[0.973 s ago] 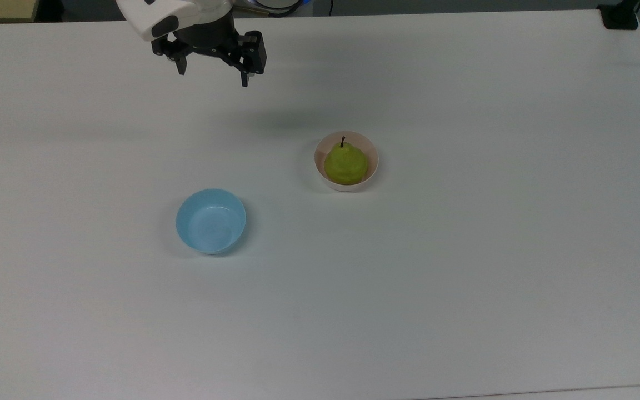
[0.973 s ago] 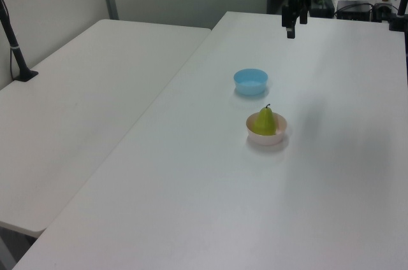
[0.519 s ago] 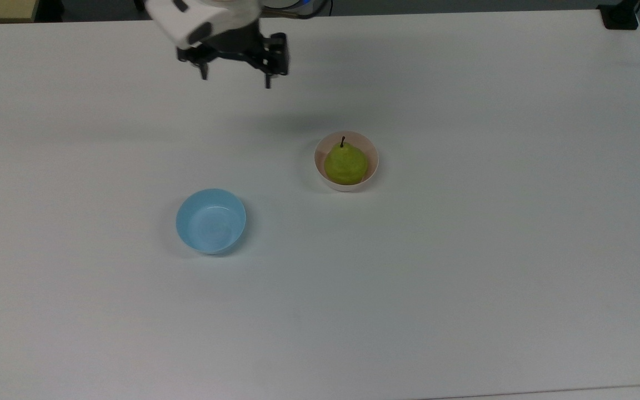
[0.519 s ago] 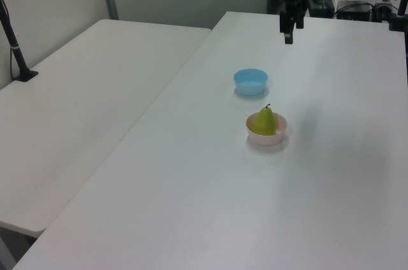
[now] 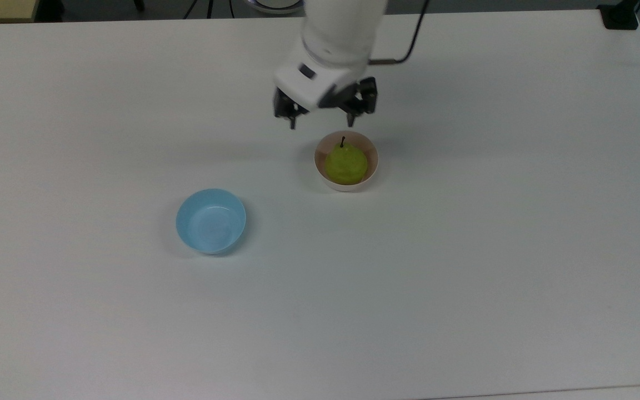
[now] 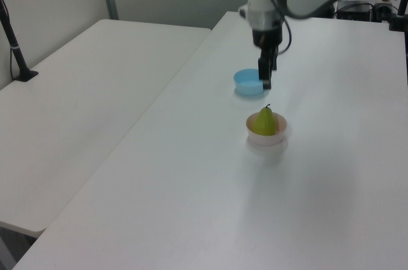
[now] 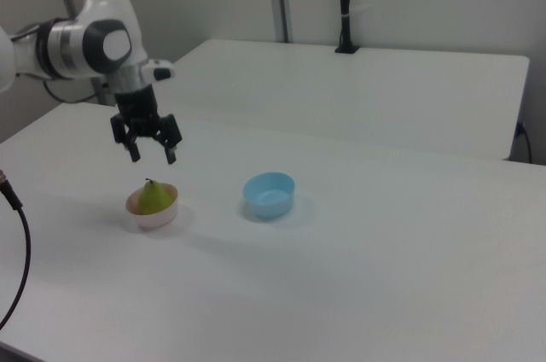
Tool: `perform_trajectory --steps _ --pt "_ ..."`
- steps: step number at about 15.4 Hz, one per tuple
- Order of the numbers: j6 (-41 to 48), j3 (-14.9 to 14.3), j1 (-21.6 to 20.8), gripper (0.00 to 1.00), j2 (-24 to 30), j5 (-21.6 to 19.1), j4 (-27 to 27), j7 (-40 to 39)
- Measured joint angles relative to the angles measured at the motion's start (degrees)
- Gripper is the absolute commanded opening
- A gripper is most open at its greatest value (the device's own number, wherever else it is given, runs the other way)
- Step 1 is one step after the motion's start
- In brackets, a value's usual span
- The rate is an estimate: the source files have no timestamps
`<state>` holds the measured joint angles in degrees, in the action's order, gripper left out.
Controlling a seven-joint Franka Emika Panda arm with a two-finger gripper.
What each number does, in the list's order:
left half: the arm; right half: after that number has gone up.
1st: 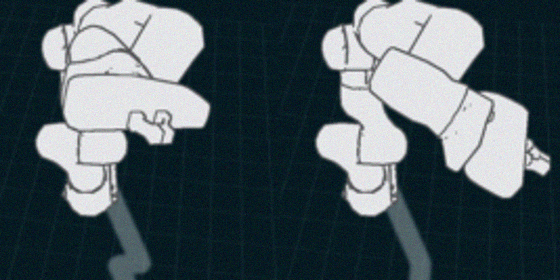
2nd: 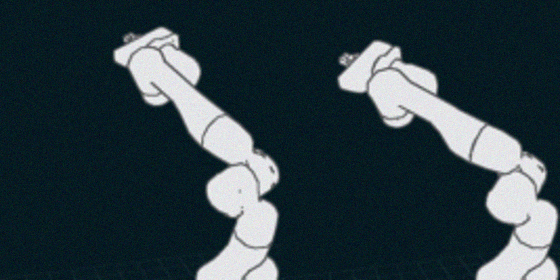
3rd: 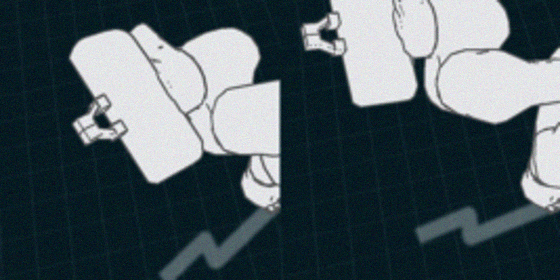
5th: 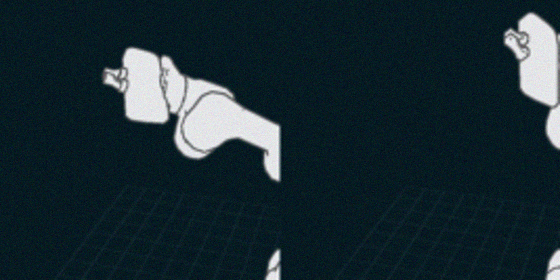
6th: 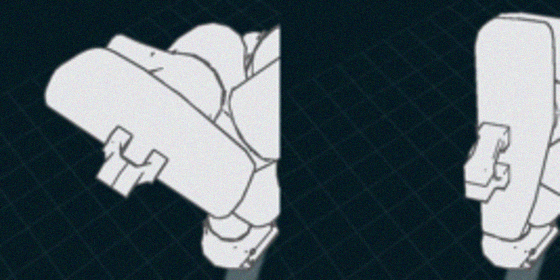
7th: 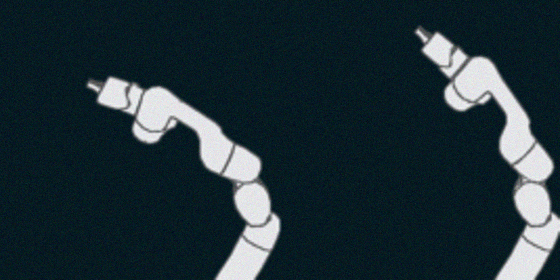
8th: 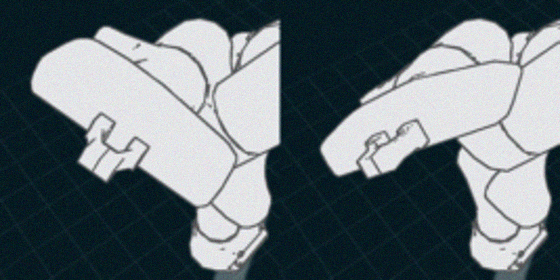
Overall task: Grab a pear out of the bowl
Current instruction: 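Move the open gripper over the pink bowl and lower toward the pear, then close the gripper around the green pear inside the pink bowl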
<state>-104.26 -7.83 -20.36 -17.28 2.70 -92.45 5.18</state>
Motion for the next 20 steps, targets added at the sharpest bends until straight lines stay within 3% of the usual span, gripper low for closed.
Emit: perform_trajectory --steps 6,13,20 --pt "-0.5 0.0 -3.3 1.00 -7.2 0.0 -0.3 0.0" --pt "-6.0 0.2 -3.4 0.99 -9.2 0.3 -2.8 -0.1" --pt "-7.9 0.2 -3.4 0.45 -9.1 0.5 -2.8 -0.1"
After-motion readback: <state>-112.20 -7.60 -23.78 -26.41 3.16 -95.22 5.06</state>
